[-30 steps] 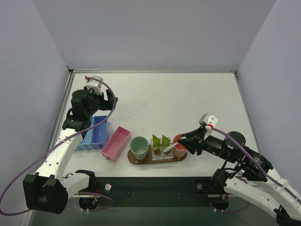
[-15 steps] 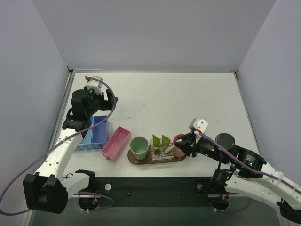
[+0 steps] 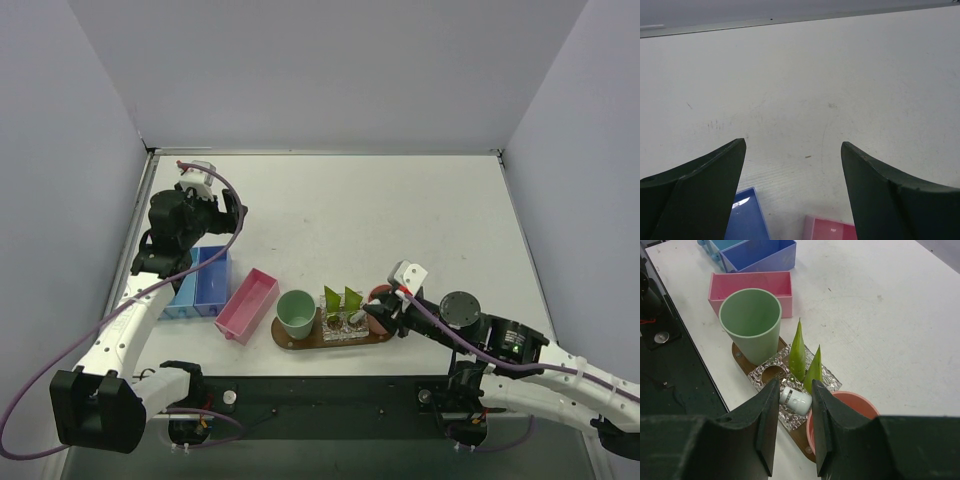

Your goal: Prepare toiletry sets of a toothbrush and toothpaste on the tray

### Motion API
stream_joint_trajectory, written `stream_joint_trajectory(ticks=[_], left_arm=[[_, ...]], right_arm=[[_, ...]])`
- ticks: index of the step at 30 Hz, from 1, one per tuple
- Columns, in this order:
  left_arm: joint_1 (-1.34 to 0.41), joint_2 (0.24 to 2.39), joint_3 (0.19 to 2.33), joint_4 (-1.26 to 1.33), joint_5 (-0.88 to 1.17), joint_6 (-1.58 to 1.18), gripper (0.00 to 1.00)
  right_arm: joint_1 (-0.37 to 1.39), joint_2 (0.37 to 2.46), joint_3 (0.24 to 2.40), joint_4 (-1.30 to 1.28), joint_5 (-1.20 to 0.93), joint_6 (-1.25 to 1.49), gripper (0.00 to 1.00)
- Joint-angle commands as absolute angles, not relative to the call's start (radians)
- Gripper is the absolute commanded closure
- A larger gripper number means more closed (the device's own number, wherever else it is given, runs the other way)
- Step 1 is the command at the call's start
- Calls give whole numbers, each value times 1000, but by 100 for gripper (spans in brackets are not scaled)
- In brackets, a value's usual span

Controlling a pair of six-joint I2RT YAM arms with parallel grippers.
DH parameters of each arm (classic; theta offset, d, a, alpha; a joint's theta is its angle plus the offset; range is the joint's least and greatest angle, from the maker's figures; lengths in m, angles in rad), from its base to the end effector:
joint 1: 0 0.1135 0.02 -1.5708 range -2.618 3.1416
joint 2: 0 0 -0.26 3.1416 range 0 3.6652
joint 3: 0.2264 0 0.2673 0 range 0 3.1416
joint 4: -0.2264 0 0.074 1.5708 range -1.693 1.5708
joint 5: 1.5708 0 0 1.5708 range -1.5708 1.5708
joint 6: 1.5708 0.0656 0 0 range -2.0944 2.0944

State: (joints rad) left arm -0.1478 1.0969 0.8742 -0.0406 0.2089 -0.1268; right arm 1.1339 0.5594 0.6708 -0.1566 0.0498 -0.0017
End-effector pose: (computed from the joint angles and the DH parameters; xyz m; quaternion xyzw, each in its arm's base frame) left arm 0.2968 -0.0579 0.3099 0.0717 0.7888 -0.1648 0.5878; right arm 0.0839 0.1719 0.3338 -0.3741 0.6185 0.3553 0.5926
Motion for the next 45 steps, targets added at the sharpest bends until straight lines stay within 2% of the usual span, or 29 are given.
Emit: stream_joint_trajectory(ticks=[1, 45], left_arm=[[-138, 1097, 893, 18, 221, -135, 12], [-126, 1094, 896, 17, 225, -138, 12]], right_arm=[[1154, 563, 652, -57, 112, -25, 100], [1166, 569, 456, 178, 190, 29, 100]])
